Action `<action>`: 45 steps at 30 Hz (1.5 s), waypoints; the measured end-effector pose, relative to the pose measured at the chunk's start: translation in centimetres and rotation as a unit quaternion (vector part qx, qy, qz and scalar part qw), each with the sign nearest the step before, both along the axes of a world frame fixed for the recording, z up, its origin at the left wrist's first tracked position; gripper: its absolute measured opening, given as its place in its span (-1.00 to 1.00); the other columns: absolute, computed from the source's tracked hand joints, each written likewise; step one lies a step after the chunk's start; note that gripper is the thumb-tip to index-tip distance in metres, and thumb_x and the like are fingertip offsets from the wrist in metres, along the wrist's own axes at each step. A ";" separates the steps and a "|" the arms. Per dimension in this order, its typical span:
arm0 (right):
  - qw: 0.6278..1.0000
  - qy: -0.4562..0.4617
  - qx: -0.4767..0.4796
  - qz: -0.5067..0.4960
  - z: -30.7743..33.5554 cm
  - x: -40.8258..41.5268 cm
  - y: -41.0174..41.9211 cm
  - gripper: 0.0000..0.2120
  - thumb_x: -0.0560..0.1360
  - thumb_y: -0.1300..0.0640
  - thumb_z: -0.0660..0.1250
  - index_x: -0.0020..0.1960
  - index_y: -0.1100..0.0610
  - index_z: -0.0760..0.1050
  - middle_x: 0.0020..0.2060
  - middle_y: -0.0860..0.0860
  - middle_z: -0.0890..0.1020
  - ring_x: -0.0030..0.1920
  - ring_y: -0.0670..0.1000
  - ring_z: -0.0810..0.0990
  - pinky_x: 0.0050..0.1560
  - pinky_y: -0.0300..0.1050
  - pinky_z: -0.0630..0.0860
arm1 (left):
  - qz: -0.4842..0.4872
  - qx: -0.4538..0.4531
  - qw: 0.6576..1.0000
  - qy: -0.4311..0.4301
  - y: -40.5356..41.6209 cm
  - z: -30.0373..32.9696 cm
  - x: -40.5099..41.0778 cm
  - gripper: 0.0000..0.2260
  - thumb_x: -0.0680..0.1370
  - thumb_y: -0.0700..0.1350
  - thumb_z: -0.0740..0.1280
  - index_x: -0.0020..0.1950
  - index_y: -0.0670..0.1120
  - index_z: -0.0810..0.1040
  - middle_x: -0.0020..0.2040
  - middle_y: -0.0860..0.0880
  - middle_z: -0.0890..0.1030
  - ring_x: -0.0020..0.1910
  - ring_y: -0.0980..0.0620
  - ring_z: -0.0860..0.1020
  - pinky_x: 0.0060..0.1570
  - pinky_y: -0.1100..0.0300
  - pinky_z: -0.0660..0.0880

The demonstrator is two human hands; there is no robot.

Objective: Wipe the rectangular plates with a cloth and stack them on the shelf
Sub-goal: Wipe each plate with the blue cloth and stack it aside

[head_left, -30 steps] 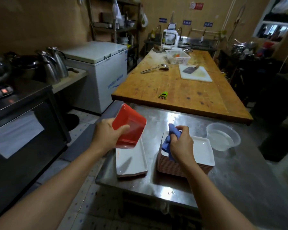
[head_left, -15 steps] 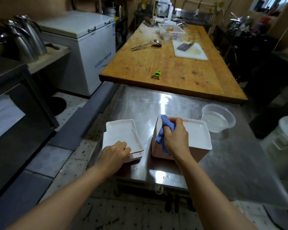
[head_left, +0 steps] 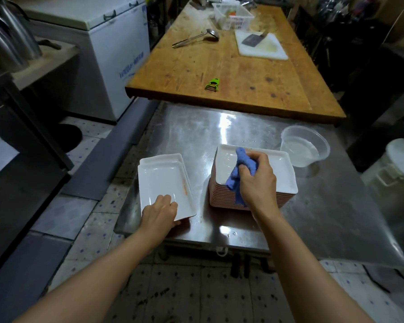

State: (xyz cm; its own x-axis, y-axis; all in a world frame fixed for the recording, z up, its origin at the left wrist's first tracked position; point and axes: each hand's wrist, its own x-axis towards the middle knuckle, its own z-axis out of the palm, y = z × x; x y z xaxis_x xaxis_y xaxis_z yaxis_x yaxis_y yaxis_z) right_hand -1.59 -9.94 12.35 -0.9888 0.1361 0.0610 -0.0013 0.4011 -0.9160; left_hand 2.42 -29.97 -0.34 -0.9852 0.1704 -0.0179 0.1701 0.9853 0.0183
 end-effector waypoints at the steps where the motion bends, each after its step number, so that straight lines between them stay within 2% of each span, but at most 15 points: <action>1: 1.000 0.002 -0.005 0.000 0.0 0.0 0.2 -0.90 0.59 0.20 0.17 0.08 0.06 0.38 -0.21 0.00 0.59 -0.33 -0.12 0.59 -0.39 -0.25 0.51 | 0.002 -0.001 1.000 0.003 -0.1 -0.2 -0.1 -0.49 -0.18 0.03 0.68 -0.45 -0.15 0.52 -0.42 -0.07 0.48 -0.47 -0.06 0.50 -0.67 0.30 0.21; 4: 1.000 0.003 -0.003 -0.009 -0.6 -0.2 0.5 -0.89 0.58 0.21 0.18 0.07 0.05 0.38 -0.19 -0.01 0.59 -0.30 -0.17 0.58 -0.37 -0.42 0.44 | 0.000 -0.022 1.000 0.017 -0.5 -0.6 -0.5 -0.49 -0.06 0.09 0.67 -0.35 -0.17 0.56 -0.35 -0.09 0.52 -0.40 -0.06 0.52 -0.66 0.23 0.33; 7: 1.000 0.000 0.001 -0.016 -1.2 -0.5 0.5 -0.89 0.57 0.21 0.19 0.07 0.05 0.39 -0.16 0.01 0.60 -0.19 -0.05 0.61 -0.24 -0.32 0.48 | 0.011 -0.028 1.000 -0.008 -0.9 -0.9 -0.9 -0.52 0.14 0.13 0.62 -0.20 -0.17 0.59 -0.23 -0.10 0.55 -0.28 -0.06 0.54 -0.55 0.16 0.41; 11: 1.000 -0.003 0.007 -0.023 -1.4 -0.6 0.5 -0.89 0.57 0.21 0.19 0.06 0.05 0.39 -0.20 -0.06 0.57 -0.22 -0.11 0.58 -0.32 -0.41 0.45 | 0.021 -0.046 0.998 -0.032 -1.0 -0.7 -1.6 -0.55 0.46 0.20 0.35 0.15 -0.13 0.48 0.11 -0.06 0.49 0.07 -0.02 0.46 -0.20 0.14 0.44; 16: 0.999 -0.010 0.007 -0.036 -1.3 -0.5 0.6 -0.88 0.57 0.23 0.19 0.08 0.08 0.40 -0.26 -0.14 0.53 -0.29 -0.22 0.56 -0.36 -0.50 0.40 | 0.025 -0.049 0.996 -0.070 -1.0 -0.3 -2.1 -0.52 0.50 0.22 0.28 0.25 -0.09 0.42 0.20 -0.04 0.42 0.16 -0.01 0.40 -0.11 0.14 0.43; 20: 0.998 -0.009 0.019 -0.058 -1.2 -0.2 0.6 -0.86 0.56 0.25 0.20 0.08 0.10 0.44 -0.11 -0.03 0.58 -0.22 -0.25 0.57 -0.28 -0.43 0.41 | 0.040 -0.041 0.995 -0.080 -0.8 0.5 -2.6 -0.43 0.46 0.35 0.19 0.23 -0.06 0.44 0.18 -0.03 0.44 0.14 -0.01 0.41 -0.12 0.14 0.38; 22: 0.998 0.003 0.019 -0.061 -0.8 -0.2 0.7 -0.86 0.56 0.30 0.19 0.03 0.13 0.47 -0.06 0.05 0.55 -0.32 -0.39 0.53 -0.40 -0.53 0.37 | 0.072 0.024 0.996 -0.055 0.0 1.5 -3.2 -0.46 0.50 0.34 0.14 0.23 -0.05 0.46 0.17 -0.01 0.47 0.14 -0.01 0.43 -0.10 0.11 0.37; 24: 0.998 0.013 0.028 -0.059 -0.6 -0.6 0.9 -0.84 0.55 0.31 0.19 -0.04 0.11 0.50 -0.03 0.08 0.55 -0.35 -0.40 0.53 -0.43 -0.53 0.38 | 0.112 0.144 0.983 -0.032 1.3 3.0 -4.2 -0.54 0.54 0.26 0.14 0.24 -0.03 0.47 0.17 0.01 0.51 0.14 -0.01 0.48 -0.04 0.09 0.39; 26: 0.997 0.027 0.047 -0.056 -0.9 -1.7 1.1 -0.82 0.53 0.24 0.21 -0.08 0.01 0.52 -0.01 0.07 0.59 -0.30 -0.22 0.60 -0.35 -0.37 0.51 | 0.149 0.275 0.949 -0.034 3.0 4.5 -5.6 -0.61 0.55 0.21 0.19 0.19 -0.03 0.50 0.11 0.03 0.57 0.10 -0.01 0.53 0.00 0.09 0.43; 29: 0.995 0.014 0.089 -0.031 -1.8 -3.8 1.3 -0.78 0.46 0.08 0.17 0.02 -0.10 0.53 -0.02 0.09 0.59 -0.12 0.05 0.61 -0.09 0.06 0.60 | 0.190 0.404 0.892 -0.064 5.8 6.5 -7.8 -0.70 0.52 0.12 0.27 0.15 -0.03 0.52 -0.12 0.10 0.57 0.01 0.00 0.54 -0.03 0.16 0.42; 31: 0.993 0.014 0.114 -0.005 -1.9 -5.3 1.3 -0.75 0.48 0.15 0.19 0.08 -0.08 0.51 0.03 0.09 0.57 -0.08 0.03 0.57 -0.01 0.03 0.57 | 0.207 0.414 0.882 -0.090 7.1 7.1 -9.1 -0.72 0.50 0.04 0.32 0.17 -0.02 0.51 -0.12 0.07 0.56 0.00 -0.01 0.53 -0.06 0.20 0.39; 34: 0.987 0.033 0.149 0.046 -1.9 -7.6 1.3 -0.66 0.49 0.26 0.21 0.19 -0.04 0.47 0.15 0.03 0.54 0.09 -0.06 0.46 0.09 -0.22 0.38 | 0.231 0.399 0.881 -0.106 8.0 6.8 -10.4 -0.71 0.45 -0.13 0.34 0.17 0.01 0.49 -0.01 -0.03 0.62 -0.01 -0.05 0.56 -0.10 0.20 0.45; 38: 0.927 -0.030 0.356 0.111 -3.2 -10.0 0.9 -0.66 0.52 0.03 0.26 0.30 -0.11 0.43 0.39 -0.02 0.35 0.37 0.10 0.20 0.31 -0.02 0.15 | 0.249 0.423 0.865 -0.098 8.0 5.9 -10.9 -0.63 0.41 -0.24 0.29 0.17 0.04 0.49 -0.09 -0.07 0.65 -0.10 -0.08 0.59 -0.13 0.18 0.51; 40: 0.913 -0.024 0.394 0.102 -3.7 -10.2 0.9 -0.68 0.52 0.02 0.27 0.27 -0.09 0.46 0.38 0.02 0.29 0.36 0.11 0.17 0.31 0.00 0.13 | 0.249 0.427 0.865 -0.087 8.0 5.7 -10.9 -0.64 0.41 -0.26 0.29 0.16 0.03 0.50 -0.15 -0.04 0.65 -0.13 -0.07 0.59 -0.16 0.20 0.48; 45: 0.915 -0.009 0.372 0.153 -5.1 -10.7 0.6 -0.73 0.57 0.15 0.21 0.23 0.07 0.53 0.22 0.08 0.41 0.21 0.11 0.33 0.10 -0.14 0.22 | 0.238 0.417 0.875 -0.067 8.3 5.9 -10.7 -0.68 0.42 -0.24 0.33 0.14 0.00 0.50 -0.31 0.08 0.56 -0.11 -0.05 0.57 -0.13 0.18 0.46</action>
State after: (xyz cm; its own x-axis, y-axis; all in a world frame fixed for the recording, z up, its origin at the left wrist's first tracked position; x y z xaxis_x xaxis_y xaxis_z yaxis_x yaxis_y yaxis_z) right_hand -12.29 -9.34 7.23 -0.9753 -0.2207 0.0067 -0.2058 0.8977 -0.3897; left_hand -8.24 -21.72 5.51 -0.9470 -0.2487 -0.2033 -0.3136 0.5783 0.7532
